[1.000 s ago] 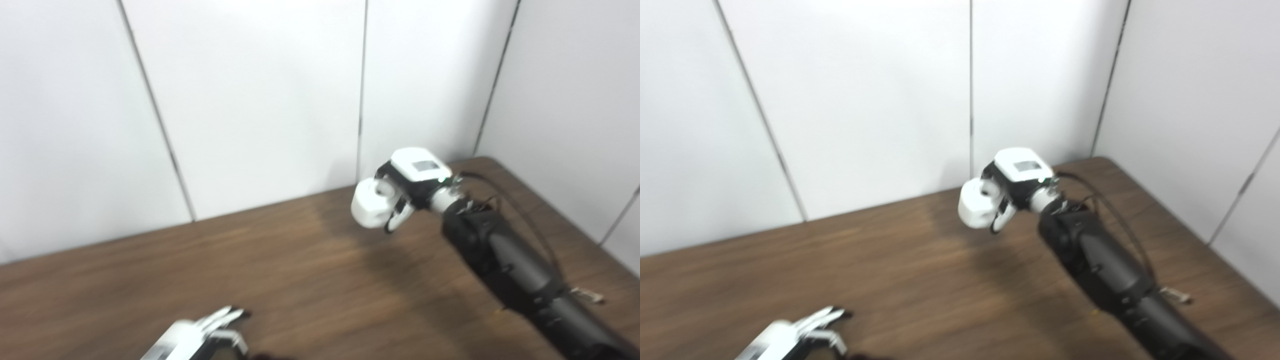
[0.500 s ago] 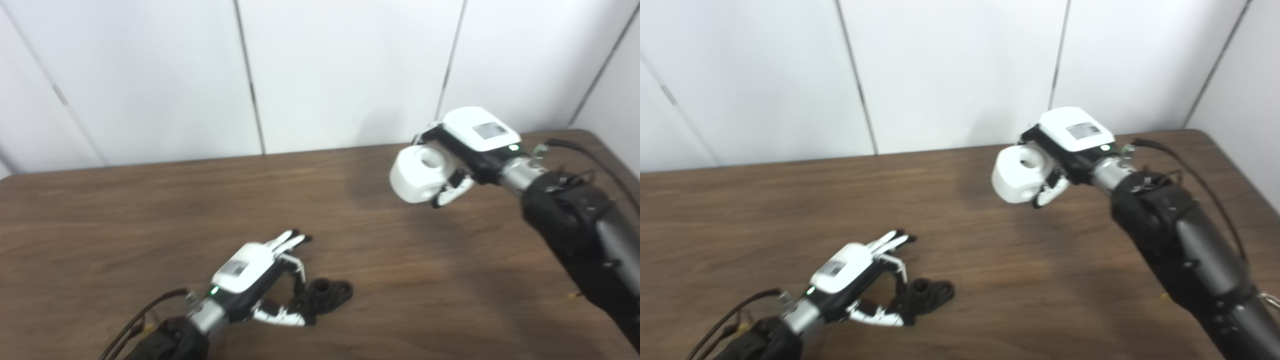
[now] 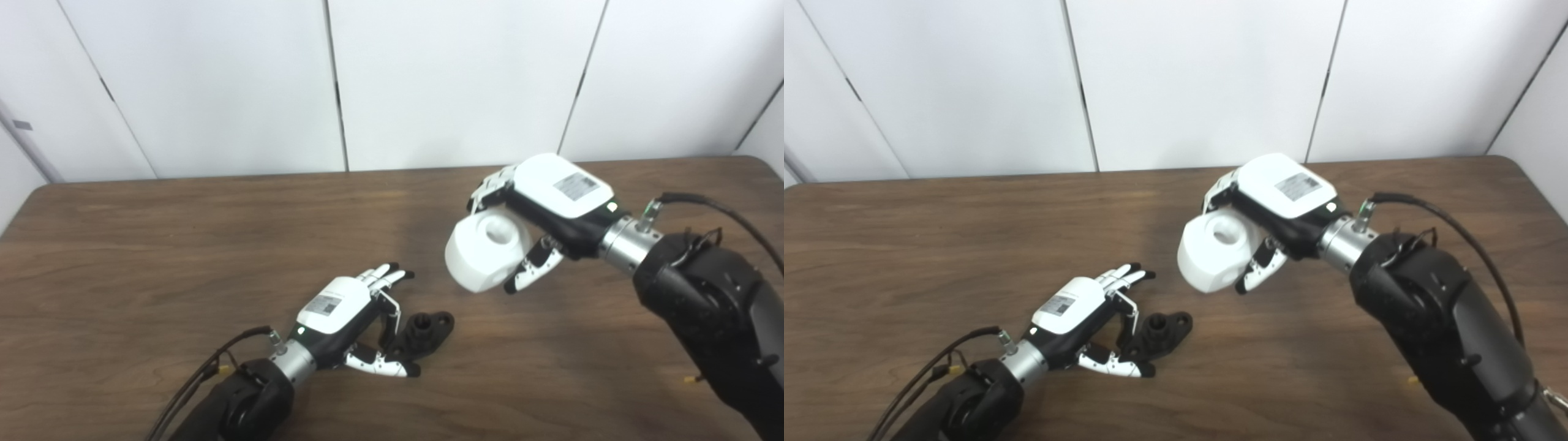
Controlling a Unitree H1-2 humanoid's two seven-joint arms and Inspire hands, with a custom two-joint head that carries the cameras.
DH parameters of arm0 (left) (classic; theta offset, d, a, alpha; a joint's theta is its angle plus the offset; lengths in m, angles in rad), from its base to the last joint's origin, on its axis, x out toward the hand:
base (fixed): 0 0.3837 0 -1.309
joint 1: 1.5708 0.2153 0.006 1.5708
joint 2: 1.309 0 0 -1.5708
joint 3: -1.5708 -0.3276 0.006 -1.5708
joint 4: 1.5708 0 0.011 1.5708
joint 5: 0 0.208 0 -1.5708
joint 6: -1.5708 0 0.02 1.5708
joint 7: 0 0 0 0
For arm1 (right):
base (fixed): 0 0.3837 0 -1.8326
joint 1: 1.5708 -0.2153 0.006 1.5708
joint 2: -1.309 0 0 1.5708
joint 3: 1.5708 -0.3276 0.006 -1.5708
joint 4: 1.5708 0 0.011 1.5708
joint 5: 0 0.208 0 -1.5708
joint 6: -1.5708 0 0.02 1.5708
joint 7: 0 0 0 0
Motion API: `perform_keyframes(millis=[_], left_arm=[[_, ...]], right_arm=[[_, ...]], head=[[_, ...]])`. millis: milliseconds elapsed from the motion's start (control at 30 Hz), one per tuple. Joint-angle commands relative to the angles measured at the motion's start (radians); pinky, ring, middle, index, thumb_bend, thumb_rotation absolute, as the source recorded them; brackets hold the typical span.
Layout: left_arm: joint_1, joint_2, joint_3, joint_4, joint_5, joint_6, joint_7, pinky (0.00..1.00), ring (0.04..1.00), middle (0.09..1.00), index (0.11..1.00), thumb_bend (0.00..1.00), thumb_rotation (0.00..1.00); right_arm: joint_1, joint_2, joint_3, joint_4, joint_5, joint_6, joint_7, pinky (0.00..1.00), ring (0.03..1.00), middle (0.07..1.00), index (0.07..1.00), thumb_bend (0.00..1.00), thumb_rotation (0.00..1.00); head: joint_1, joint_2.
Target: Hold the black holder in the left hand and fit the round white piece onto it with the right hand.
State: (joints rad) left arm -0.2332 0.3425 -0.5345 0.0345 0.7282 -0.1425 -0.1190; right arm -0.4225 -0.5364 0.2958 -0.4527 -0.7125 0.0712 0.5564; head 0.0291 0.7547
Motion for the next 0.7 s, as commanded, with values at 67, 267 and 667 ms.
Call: perform_keyframes(millis=[67, 267, 667], left_arm=[[0.026, -0.005, -0.053, 0.06, 0.082, 0.044, -0.073, 0.94, 1.0, 0.958, 0.487, 0.52, 0.07], [0.024, -0.011, -0.053, 0.06, 0.093, 0.043, -0.071, 0.92, 1.0, 0.956, 0.487, 0.52, 0.07], [0.016, -0.014, -0.056, 0.055, 0.119, 0.049, -0.076, 0.88, 1.0, 0.969, 0.493, 0.52, 0.07]], right_arm=[[-0.025, 0.032, 0.013, -0.005, -0.009, -0.033, -0.004, 0.82, 0.793, 0.725, 0.479, 0.53, 0.14], [-0.017, 0.069, 0.04, -0.003, -0.031, -0.035, 0.015, 0.82, 0.802, 0.732, 0.48, 0.53, 0.14], [-0.011, 0.108, 0.069, 0.051, -0.055, -0.064, 0.023, 0.82, 0.814, 0.738, 0.481, 0.53, 0.14]], head=[[0.005, 0.007], [0.008, 0.011], [0.015, 0.014]])
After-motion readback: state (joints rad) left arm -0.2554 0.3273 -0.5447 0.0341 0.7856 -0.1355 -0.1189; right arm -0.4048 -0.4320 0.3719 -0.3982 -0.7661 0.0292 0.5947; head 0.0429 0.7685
